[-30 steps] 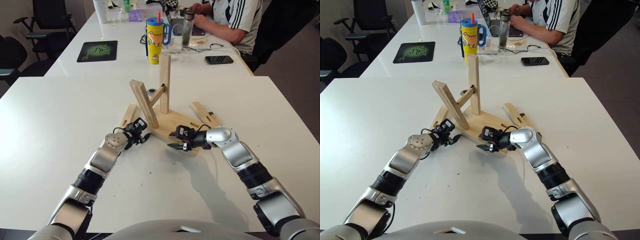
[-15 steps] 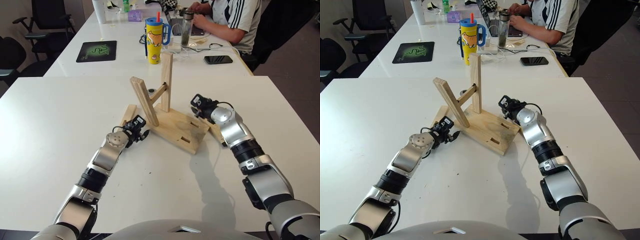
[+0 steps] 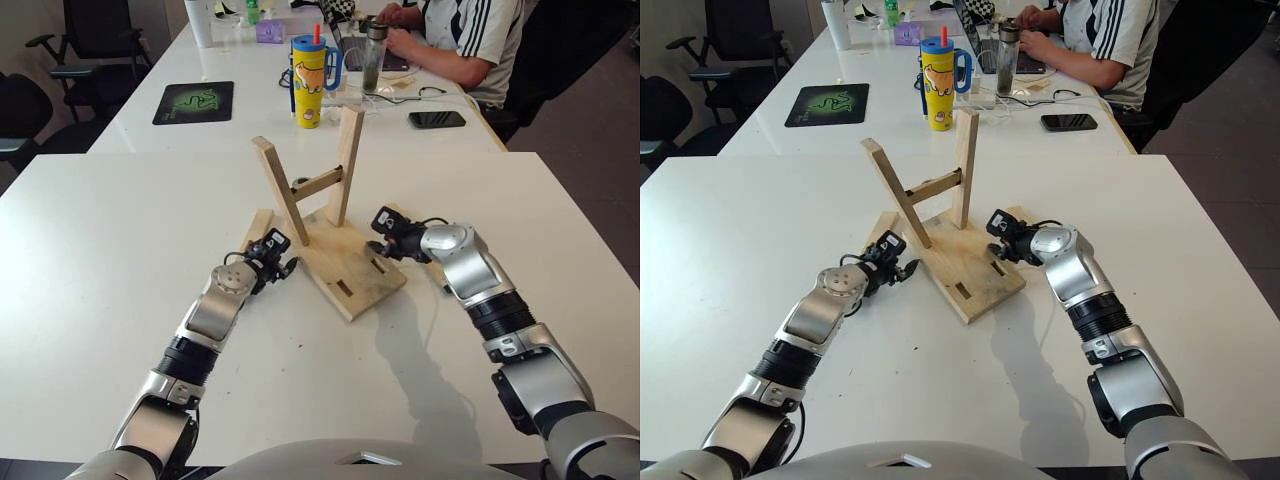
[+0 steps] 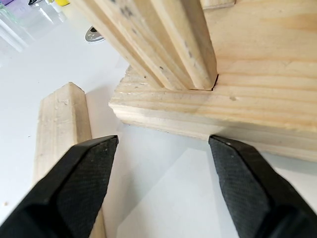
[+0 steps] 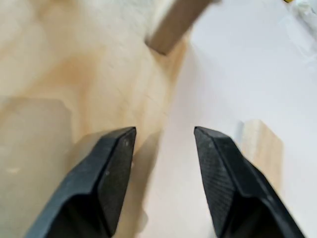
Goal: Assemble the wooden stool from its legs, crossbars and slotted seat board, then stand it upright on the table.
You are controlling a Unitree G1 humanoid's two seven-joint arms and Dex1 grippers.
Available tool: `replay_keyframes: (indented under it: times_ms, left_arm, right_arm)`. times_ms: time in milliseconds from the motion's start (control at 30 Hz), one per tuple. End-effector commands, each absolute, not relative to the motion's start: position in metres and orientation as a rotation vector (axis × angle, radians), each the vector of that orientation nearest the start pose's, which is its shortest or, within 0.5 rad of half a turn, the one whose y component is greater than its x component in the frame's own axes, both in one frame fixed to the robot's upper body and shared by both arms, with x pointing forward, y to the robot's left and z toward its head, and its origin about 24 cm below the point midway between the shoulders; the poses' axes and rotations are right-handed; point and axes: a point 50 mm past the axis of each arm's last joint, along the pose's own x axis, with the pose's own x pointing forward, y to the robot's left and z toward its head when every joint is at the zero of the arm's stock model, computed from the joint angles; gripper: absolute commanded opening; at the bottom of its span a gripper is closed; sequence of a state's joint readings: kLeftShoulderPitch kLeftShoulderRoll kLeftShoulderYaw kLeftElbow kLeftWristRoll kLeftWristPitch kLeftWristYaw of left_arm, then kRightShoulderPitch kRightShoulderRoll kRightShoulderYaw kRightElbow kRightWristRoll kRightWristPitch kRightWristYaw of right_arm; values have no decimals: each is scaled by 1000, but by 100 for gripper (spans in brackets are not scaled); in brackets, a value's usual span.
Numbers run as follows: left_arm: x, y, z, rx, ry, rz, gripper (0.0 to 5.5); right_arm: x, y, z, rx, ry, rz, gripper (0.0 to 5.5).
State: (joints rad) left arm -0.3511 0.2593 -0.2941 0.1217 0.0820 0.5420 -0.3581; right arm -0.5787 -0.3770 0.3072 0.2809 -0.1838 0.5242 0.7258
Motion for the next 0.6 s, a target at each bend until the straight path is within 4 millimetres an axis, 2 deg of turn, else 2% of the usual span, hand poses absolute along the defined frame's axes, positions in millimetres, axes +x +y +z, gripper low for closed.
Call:
replay_keyframes:
  times_ms: [33, 100, 200, 333, 433, 600]
  left_arm:
    - [300, 112, 44, 409, 401, -559, 340]
    - [300, 113, 43, 406, 403, -558, 340]
    - [299, 113, 43, 406, 404, -558, 340]
    - [299, 113, 43, 405, 405, -558, 340]
    - [298, 114, 43, 400, 403, -556, 340]
    - [298, 115, 44, 389, 400, -546, 340]
  right_arm:
    - [322, -138, 74, -445, 545, 778, 218]
    - [321, -140, 73, -438, 531, 745, 218]
    - [336, -146, 88, -410, 416, 605, 218]
    - [351, -157, 101, -470, 326, 456, 218]
    - [351, -170, 83, -588, 425, 430, 218]
    - [333, -173, 54, -750, 560, 586, 218]
